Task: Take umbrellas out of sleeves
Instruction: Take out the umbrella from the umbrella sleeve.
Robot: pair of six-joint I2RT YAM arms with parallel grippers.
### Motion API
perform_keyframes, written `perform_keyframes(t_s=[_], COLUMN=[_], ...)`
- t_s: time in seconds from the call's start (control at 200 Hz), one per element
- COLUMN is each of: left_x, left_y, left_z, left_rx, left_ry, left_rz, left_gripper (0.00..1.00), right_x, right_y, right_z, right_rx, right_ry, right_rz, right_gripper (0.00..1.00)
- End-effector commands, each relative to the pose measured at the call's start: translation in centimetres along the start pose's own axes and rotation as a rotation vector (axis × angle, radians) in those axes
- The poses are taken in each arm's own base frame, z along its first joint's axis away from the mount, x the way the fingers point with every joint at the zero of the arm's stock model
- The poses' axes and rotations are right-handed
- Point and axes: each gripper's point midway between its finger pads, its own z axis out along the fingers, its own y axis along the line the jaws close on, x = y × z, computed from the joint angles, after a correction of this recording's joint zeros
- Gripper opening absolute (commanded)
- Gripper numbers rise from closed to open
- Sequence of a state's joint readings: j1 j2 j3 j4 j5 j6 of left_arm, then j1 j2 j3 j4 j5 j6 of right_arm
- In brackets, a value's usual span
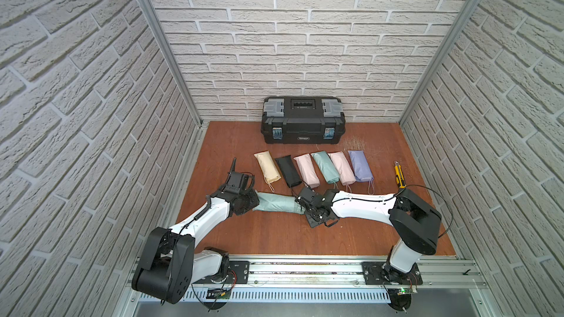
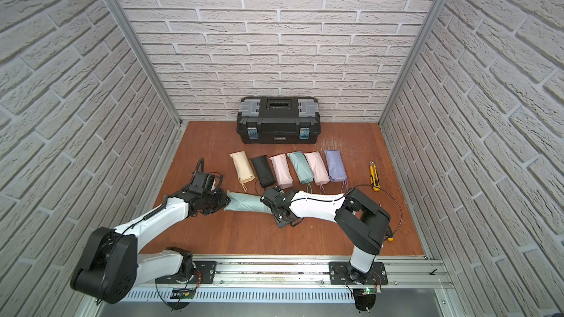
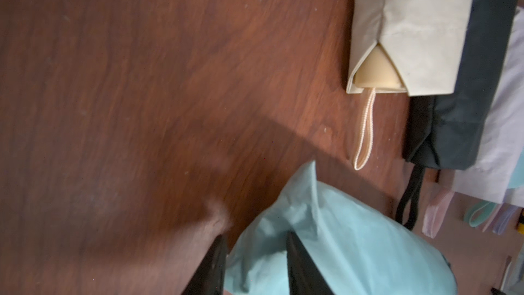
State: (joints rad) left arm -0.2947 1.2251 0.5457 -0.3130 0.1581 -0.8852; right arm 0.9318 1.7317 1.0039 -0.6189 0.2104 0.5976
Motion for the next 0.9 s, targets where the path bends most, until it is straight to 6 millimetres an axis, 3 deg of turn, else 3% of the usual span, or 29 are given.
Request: perform_keyframes(t_s=[0.0, 0.7, 0.895], left_x=[-1.0, 0.3, 0.3], left_y=[-0.4, -1.4, -1.4], left_z=[0.3, 1.7, 2.0], left_rx=[0.004, 0.011, 0.008], left_ry=[-0.047, -0.008, -0.005], left_rz=[0.041, 0.079, 0.082], left_gripper=[0.36, 0.25, 0.05], right_x=[1.0, 1.1, 1.1], right_y=[-0.1, -0.3, -0.2], right_z=[0.2, 0.2, 0.1], right_rx=[-0.009, -0.001, -0.003], right_ry=[0.039, 0.032, 0.031], right_rz=[-0.005, -0.011, -0.011], right_gripper=[0.03, 0.03, 0.03])
